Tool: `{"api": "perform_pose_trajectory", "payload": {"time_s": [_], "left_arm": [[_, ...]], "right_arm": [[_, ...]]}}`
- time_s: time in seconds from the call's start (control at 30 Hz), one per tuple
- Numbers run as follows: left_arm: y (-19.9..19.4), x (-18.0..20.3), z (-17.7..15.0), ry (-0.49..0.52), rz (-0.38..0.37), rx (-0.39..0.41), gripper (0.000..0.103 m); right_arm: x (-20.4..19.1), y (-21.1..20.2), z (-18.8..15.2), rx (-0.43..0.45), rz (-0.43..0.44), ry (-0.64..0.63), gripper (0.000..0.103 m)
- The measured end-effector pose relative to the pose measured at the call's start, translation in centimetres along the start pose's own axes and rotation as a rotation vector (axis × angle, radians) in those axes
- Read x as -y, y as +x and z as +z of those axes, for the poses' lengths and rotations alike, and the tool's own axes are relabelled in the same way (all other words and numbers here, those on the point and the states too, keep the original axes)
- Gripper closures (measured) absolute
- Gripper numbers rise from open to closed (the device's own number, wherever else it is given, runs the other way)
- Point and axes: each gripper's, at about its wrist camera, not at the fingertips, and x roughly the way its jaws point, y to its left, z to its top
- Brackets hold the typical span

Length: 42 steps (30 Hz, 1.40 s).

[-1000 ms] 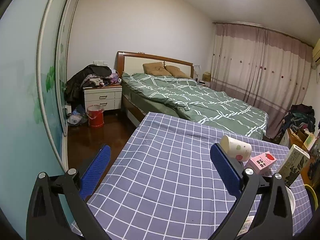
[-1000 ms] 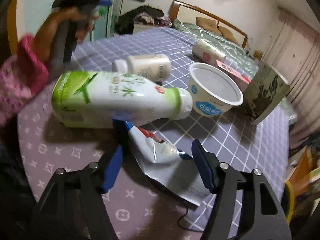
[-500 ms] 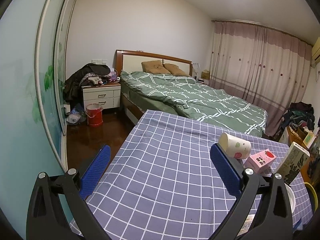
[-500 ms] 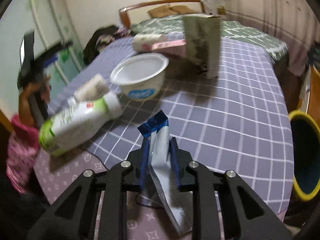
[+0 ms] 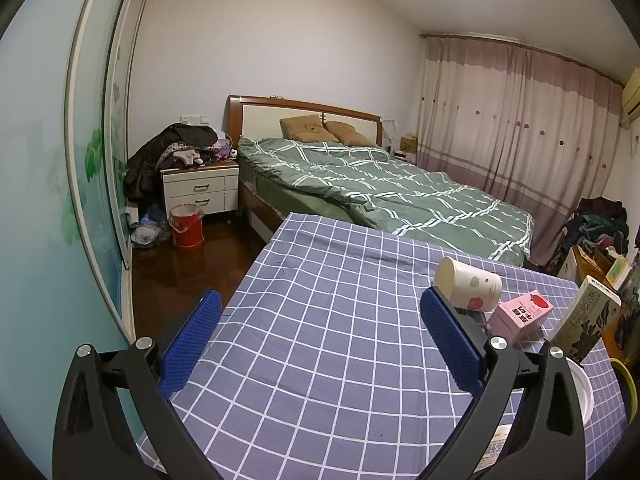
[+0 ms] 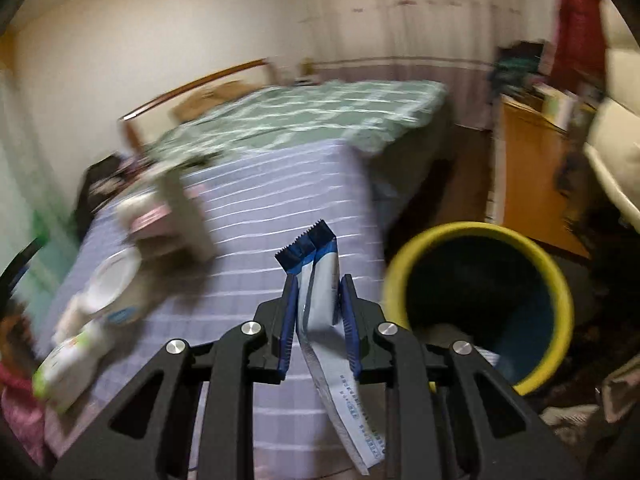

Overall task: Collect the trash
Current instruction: 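Carry the wrapper over the bin and open the right tool, then grasp the green-labelled plastic bottle with the left tool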

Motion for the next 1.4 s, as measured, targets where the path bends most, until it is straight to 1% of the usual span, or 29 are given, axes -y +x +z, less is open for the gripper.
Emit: {"api": "perform_pose_trajectory", "payload": {"time_s": [0.07,0.13,0.23,0.33,0.4,0.5,0.6,0.67,0.77,0.8,0.83,0.9,0.97,1.03,1.1,1.2,1.23,1.27,1.3,1.4], "left_arm": [[0.1,0.0,-0.1,0.001,-0.001,-0.005,0.005],[0.2,0.0,0.0,0.003,0.000,-0.010,0.005],[0.4,0.2,-0.1,0.011,0.001,-0.013,0.005],[0.5,0.4,-0.2,0.017,0.003,-0.016,0.005],[0.6,0.5,-0.3,0.018,0.002,-0.020,0.005],[0.6,0.6,-0.3,0.022,0.001,-0.022,0.005],[0.6,0.8,-0.3,0.027,-0.002,-0.024,0.005],[0.7,0.9,-0.3,0.031,-0.004,-0.025,0.005],[0.6,1.1,-0.4,0.040,-0.010,-0.023,0.005],[0.6,1.2,-0.5,0.045,-0.010,-0.024,0.005],[0.6,1.3,-0.5,0.048,-0.012,-0.026,0.005],[0.7,1.5,-0.5,0.055,-0.021,-0.030,0.005],[0.6,1.7,-0.6,0.073,-0.028,-0.030,0.005],[0.6,2.1,-0.7,0.087,-0.034,-0.031,0.005],[0.5,2.7,-0.8,0.108,-0.059,-0.039,0.005],[-0.5,3.9,-0.8,0.157,-0.104,-0.052,0.005],[-1.0,4.3,-0.8,0.174,-0.140,-0.067,0.005],[-1.8,4.7,-0.9,0.191,-0.194,-0.094,0.005],[-2.3,5.0,-1.1,0.201,-0.227,-0.115,0.005],[-5.1,5.8,-2.3,0.237,-0.368,-0.204,0.005]], "right_arm": [[2.8,0.7,0.6,0.006,-0.077,0.048,0.082],[4.8,1.6,0.8,-0.003,-0.124,0.076,0.082],[7.2,2.9,1.1,-0.017,-0.177,0.110,0.081],[8.5,4.2,1.7,-0.019,-0.221,0.126,0.080],[9.2,4.5,1.8,-0.022,-0.239,0.138,0.072],[9.7,4.5,1.8,-0.013,-0.286,0.143,0.068],[9.0,4.0,1.6,-0.004,-0.285,0.173,0.068],[7.7,3.3,1.4,0.025,-0.251,0.200,0.067],[4.5,2.3,1.1,0.095,-0.185,0.211,0.054],[3.4,2.1,1.0,0.119,-0.167,0.205,0.054],[2.1,2.0,0.9,0.146,-0.149,0.194,0.054],[-0.1,2.0,0.7,0.195,-0.140,0.161,0.053],[-1.9,2.3,0.6,0.201,-0.152,0.091,0.052],[-2.9,2.5,0.3,0.213,-0.183,0.040,0.046],[-3.2,2.7,0.2,0.213,-0.210,0.016,0.045],[-2.7,2.7,0.4,0.208,-0.206,0.035,0.045],[-2.6,2.6,0.4,0.215,-0.212,0.037,0.045],[-2.5,2.6,0.4,0.219,-0.216,0.036,0.045],[-2.5,2.5,0.5,0.221,-0.219,0.035,0.045],[-2.0,2.4,0.5,0.224,-0.211,0.043,0.045]]}}
